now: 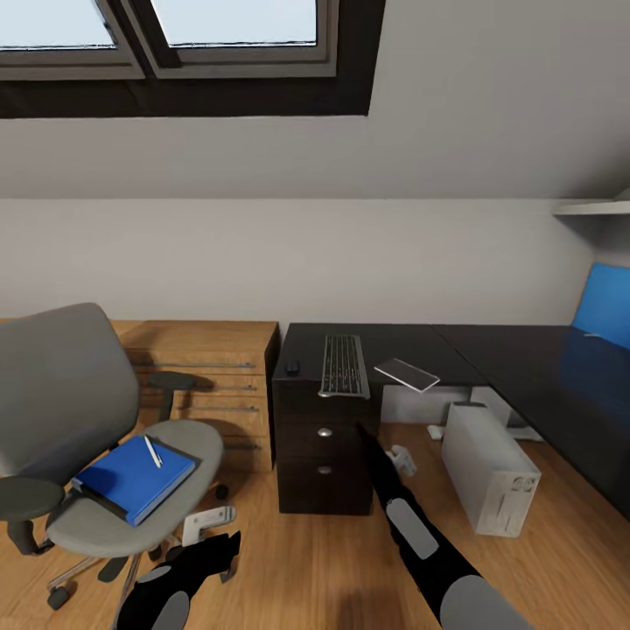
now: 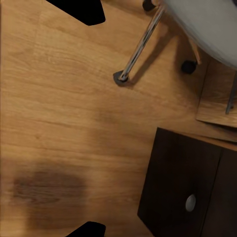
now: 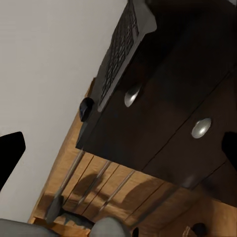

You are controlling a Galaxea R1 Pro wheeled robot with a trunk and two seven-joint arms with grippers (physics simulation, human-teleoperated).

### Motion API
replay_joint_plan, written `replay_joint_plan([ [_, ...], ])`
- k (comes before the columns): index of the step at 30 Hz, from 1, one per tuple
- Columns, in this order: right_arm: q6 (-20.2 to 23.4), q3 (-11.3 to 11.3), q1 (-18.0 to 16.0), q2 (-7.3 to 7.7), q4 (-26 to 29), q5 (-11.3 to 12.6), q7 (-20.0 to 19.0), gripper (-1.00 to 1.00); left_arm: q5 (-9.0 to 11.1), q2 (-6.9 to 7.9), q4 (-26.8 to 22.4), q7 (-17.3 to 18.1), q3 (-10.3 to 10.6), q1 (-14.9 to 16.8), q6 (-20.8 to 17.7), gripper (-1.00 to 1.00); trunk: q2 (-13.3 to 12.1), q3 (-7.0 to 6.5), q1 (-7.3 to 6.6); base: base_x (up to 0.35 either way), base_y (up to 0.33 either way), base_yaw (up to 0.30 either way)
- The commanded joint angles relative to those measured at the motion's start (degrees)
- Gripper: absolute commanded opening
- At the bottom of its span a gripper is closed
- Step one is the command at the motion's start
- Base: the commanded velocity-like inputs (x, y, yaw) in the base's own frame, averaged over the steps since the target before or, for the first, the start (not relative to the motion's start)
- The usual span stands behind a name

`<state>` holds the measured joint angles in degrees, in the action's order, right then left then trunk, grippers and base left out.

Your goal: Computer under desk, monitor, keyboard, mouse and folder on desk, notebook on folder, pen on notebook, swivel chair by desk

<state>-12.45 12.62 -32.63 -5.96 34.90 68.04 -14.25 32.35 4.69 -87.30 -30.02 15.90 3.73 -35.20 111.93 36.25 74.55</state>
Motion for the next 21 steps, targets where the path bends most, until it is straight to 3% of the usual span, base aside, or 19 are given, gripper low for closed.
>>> replay_joint_plan([
  [1,-0.9,0.3,-0.1,-0.26,-0.1,0.6,0.2,1.0,0.6,0.06,-0.1,-0.6,0.2,0.1,0.0,1.0,0.4,0.25,0.22,0.0,0.0,0.0],
  [5,-1.5,0.1,-0.1,-0.85,-0.2,1.1,1.8,1.0,0.6,0.06,-0.1,-0.8,0.8,0.1,0.0,1.0,2.0,0.96,1.1,0.0,0.0,0.0],
  [6,-1.3,0.0,-0.1,-0.93,-0.2,2.3,2.0,1.0,0.6,0.06,0.0,-0.8,1.0,0.1,0.0,1.0,2.5,1.14,1.32,0.0,0.0,0.0],
  [7,0.0,0.0,-0.1,-1.03,-0.3,8.3,2.3,1.0,0.6,0.06,0.1,-0.8,1.3,0.1,0.0,1.0,2.9,1.32,1.54,0.0,0.0,0.0],
  [8,0.4,0.0,-0.1,-1.04,-0.3,10.0,2.4,1.0,0.6,0.06,0.1,-0.8,1.3,0.1,0.0,1.0,3.3,1.5,1.76,0.0,0.0,0.0],
  [9,1.3,0.0,-0.1,-1.03,-0.3,13.4,2.4,1.0,0.6,0.06,0.1,-0.8,1.3,0.1,0.0,1.0,3.7,1.68,1.98,0.0,0.0,0.0],
  [10,4.3,0.1,-0.1,-1.0,-0.4,20.1,2.2,1.0,0.6,0.02,0.3,-0.8,1.6,0.1,0.0,1.0,3.7,1.68,1.98,0.0,0.0,0.0],
  [12,4.7,0.1,-0.1,-0.99,-0.4,21.0,1.8,1.0,0.7,-0.01,0.5,-0.8,2.1,0.1,0.0,1.0,3.7,1.68,1.98,0.0,0.0,0.0],
  [14,4.9,0.3,-0.1,-0.99,-0.3,21.5,-2.7,1.0,0.8,-0.03,0.8,-0.7,3.6,0.1,0.0,1.0,3.7,1.68,1.98,0.0,0.0,0.0],
  [16,4.9,0.3,-0.1,-0.99,-0.3,21.2,-4.2,1.0,0.8,-0.03,1.2,-0.7,3.8,0.1,0.0,1.0,3.7,1.68,1.98,0.0,0.0,0.0],
  [18,4.8,0.4,-0.1,-0.99,-0.3,20.2,-5.8,1.0,0.7,-0.03,2.2,-0.7,4.1,0.1,0.0,1.0,3.7,1.68,1.98,0.011,0.0,0.0],
  [19,4.8,0.3,0.0,-0.99,-0.4,18.4,-6.9,1.0,0.7,-0.05,3.3,-0.7,4.4,0.1,0.0,1.0,3.7,1.68,1.98,0.17,0.0,0.0],
  [21,4.8,0.3,0.0,-0.99,-0.4,17.8,-7.2,1.0,0.7,-0.09,3.6,-0.6,4.5,0.1,0.0,1.0,3.7,1.68,1.98,0.242,0.0,0.0],
])
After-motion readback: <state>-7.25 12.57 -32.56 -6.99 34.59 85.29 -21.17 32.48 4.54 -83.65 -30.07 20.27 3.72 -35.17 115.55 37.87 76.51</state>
